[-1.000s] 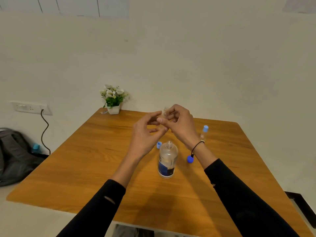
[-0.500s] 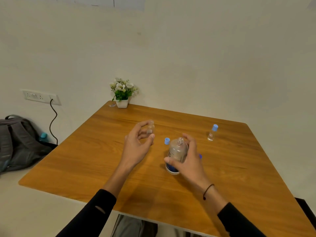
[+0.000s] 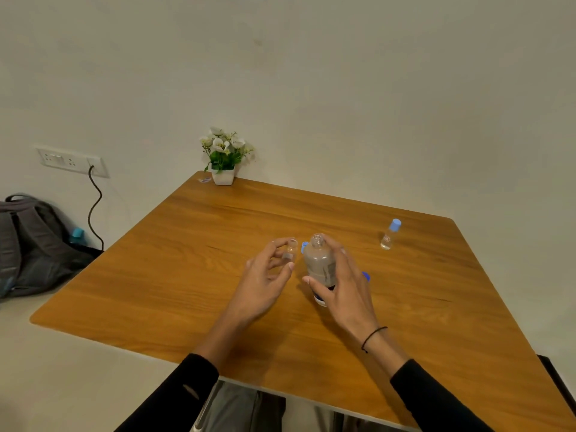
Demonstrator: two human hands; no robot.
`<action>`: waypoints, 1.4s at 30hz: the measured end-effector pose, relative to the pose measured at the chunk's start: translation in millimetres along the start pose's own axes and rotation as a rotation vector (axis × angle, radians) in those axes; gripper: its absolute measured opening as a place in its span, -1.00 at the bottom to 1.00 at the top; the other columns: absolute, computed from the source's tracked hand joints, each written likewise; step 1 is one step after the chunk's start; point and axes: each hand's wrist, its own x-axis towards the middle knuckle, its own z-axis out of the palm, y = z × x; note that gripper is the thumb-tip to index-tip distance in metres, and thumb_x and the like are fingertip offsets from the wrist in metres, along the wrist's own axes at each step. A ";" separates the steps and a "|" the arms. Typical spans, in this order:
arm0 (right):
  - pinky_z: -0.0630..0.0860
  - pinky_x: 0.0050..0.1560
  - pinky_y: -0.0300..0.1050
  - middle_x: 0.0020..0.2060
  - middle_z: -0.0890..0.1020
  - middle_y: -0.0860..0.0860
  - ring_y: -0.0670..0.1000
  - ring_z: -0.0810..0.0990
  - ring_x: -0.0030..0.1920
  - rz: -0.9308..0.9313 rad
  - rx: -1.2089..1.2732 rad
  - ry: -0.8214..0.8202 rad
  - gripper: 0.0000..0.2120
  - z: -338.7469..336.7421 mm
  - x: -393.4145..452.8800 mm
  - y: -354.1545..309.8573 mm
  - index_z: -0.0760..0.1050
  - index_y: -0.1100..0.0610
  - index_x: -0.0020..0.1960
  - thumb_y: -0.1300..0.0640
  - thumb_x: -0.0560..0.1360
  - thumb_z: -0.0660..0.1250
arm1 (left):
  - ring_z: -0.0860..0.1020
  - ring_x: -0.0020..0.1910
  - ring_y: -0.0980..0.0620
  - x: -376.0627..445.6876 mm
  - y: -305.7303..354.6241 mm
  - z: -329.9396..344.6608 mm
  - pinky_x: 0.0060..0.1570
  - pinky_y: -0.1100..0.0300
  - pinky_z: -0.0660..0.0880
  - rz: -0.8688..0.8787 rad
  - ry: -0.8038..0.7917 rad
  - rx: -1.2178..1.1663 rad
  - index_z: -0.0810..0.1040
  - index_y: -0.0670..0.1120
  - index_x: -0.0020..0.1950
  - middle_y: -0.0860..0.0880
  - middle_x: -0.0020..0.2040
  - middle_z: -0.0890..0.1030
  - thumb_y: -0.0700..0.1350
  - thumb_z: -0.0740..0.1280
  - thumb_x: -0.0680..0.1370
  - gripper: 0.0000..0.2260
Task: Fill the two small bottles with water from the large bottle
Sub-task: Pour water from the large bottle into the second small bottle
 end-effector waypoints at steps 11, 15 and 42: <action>0.44 0.26 0.04 0.35 0.52 -0.05 0.02 0.49 0.34 -0.078 -0.434 -0.141 -0.20 -18.4 13.2 5.6 0.05 -0.30 0.62 -0.24 0.52 0.43 | 0.68 0.24 0.21 -5.1 -8.2 12.2 0.10 0.21 0.71 -0.023 -0.020 -0.031 0.52 0.15 0.50 0.15 0.23 0.68 -0.19 0.41 0.70 -0.58; 0.43 0.17 -0.01 0.30 0.52 -0.04 0.00 0.48 0.30 -0.077 -0.492 -0.175 -0.21 -21.9 14.2 6.9 0.05 -0.31 0.61 -0.26 0.52 0.40 | 0.67 0.23 0.23 -7.2 -10.9 15.5 0.07 0.29 0.68 -0.028 -0.017 -0.035 0.51 0.16 0.48 0.07 0.24 0.69 -0.21 0.41 0.69 -0.58; 0.45 0.11 0.07 0.31 0.48 -0.04 0.03 0.48 0.27 -0.104 -0.634 -0.264 -0.23 -27.4 17.4 -0.2 0.06 -0.32 0.59 -0.20 0.54 0.43 | 0.69 0.19 0.16 -12.2 -25.4 18.2 0.10 0.05 0.74 -0.056 -0.024 -0.036 0.51 0.18 0.43 0.10 0.15 0.68 -0.25 0.42 0.68 -0.57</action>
